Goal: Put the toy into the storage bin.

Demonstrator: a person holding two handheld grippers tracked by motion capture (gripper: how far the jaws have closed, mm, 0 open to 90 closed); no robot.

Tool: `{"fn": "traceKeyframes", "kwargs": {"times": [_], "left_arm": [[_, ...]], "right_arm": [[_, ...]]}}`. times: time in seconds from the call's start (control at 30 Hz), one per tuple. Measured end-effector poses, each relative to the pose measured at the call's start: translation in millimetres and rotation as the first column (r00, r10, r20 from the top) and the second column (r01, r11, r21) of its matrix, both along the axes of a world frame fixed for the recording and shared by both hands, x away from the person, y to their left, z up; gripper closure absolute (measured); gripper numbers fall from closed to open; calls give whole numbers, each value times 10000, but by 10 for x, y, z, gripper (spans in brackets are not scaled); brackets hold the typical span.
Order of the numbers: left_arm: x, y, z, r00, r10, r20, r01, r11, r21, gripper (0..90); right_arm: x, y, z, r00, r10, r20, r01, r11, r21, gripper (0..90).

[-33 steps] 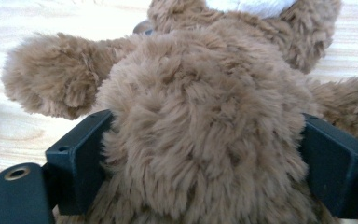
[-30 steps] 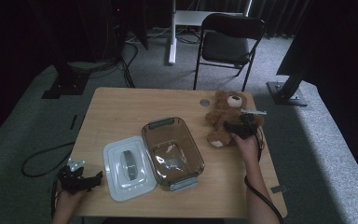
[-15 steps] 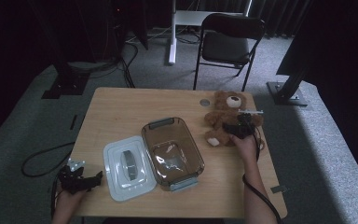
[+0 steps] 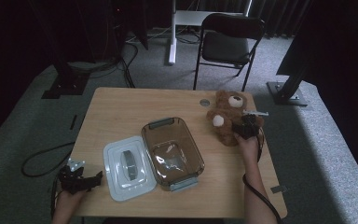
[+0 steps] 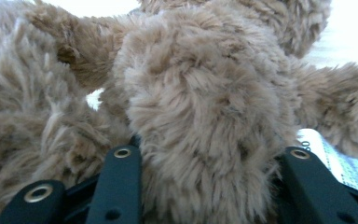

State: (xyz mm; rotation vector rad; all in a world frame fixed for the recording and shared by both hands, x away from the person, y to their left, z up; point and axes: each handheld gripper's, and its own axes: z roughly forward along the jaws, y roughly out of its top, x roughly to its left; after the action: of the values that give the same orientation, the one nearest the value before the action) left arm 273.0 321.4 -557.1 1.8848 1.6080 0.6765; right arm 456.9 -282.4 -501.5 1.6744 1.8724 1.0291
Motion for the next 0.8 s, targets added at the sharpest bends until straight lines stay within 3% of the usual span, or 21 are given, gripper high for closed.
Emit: {"fn": "traceKeyframes", "kwargs": {"times": [0.1,0.37,0.8], "left_arm": [[0,0,0,10000,0,-1,0,10000,-1,10],[1,0,0,10000,-1,-3,1,10000,-1,10],[0,0,0,10000,0,-2,0,10000,1,10]], "right_arm": [[-68,-25,74,9993,-225,314,220,9996,155,652],[-241,-36,234,9972,-184,722,215,9989,-422,661],[-498,-35,511,9910,-103,1337,136,9996,-234,665]]}}
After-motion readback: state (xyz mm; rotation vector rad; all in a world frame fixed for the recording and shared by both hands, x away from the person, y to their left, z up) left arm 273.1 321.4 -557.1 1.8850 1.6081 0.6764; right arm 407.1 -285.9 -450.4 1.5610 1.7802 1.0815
